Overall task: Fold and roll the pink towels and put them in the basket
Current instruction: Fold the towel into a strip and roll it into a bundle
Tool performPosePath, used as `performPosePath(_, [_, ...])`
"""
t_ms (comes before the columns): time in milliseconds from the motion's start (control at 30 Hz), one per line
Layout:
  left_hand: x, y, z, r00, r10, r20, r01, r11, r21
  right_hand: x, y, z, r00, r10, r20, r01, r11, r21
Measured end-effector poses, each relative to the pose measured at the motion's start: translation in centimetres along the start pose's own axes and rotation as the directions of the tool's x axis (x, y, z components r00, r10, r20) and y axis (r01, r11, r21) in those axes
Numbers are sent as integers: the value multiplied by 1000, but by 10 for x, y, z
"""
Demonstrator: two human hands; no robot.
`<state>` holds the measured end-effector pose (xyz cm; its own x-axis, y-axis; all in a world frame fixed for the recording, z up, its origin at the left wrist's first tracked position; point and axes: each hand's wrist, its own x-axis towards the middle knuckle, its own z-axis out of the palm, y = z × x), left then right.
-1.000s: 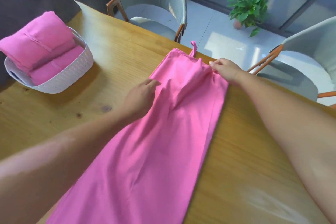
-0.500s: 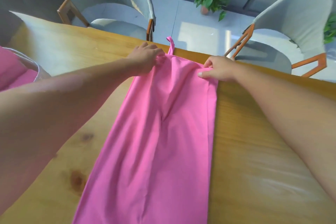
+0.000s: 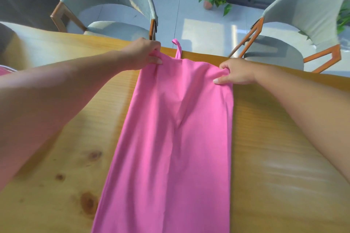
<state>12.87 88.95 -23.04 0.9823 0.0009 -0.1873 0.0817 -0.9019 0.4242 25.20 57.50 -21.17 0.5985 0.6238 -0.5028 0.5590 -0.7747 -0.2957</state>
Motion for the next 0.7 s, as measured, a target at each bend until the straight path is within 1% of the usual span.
performPosePath(133, [0,-13,9,997,-17,-69,17,1000,-2,-2,7,9,998,35,-59,-40,995,-91])
performPosePath(167, [0,-16,12,995,-25,-95,26,1000,3,-2,8,11,995,45,-84,-52,996,-79])
performPosePath(233, [1,-21,19,988,-27,-149,25,1000,-13,-5,15,14,985,67,-161,-65,998,13])
performPosePath(300, [3,-20,22,979,26,-204,-37,998,-52,-7,20,17,970,62,-237,-49,997,61])
performPosePath(367, [6,-14,22,962,119,-245,-139,988,-65,-10,20,18,966,55,-252,-34,996,87])
performPosePath(433, [11,-3,22,953,174,-248,-201,976,-87,-10,19,19,967,73,-244,-31,984,173])
performPosePath(533, [18,12,26,964,191,-185,-216,968,-128,-13,19,16,961,112,-253,-33,955,296])
performPosePath(567, [21,15,28,970,191,-151,-211,969,-132,-15,21,14,962,98,-255,-21,957,288])
performPosePath(633, [27,19,31,982,157,-106,-171,974,-147,-19,23,8,972,42,-231,9,976,217])
performPosePath(700, [33,20,35,990,82,-115,-101,980,-172,-22,25,3,978,10,-207,23,988,155])
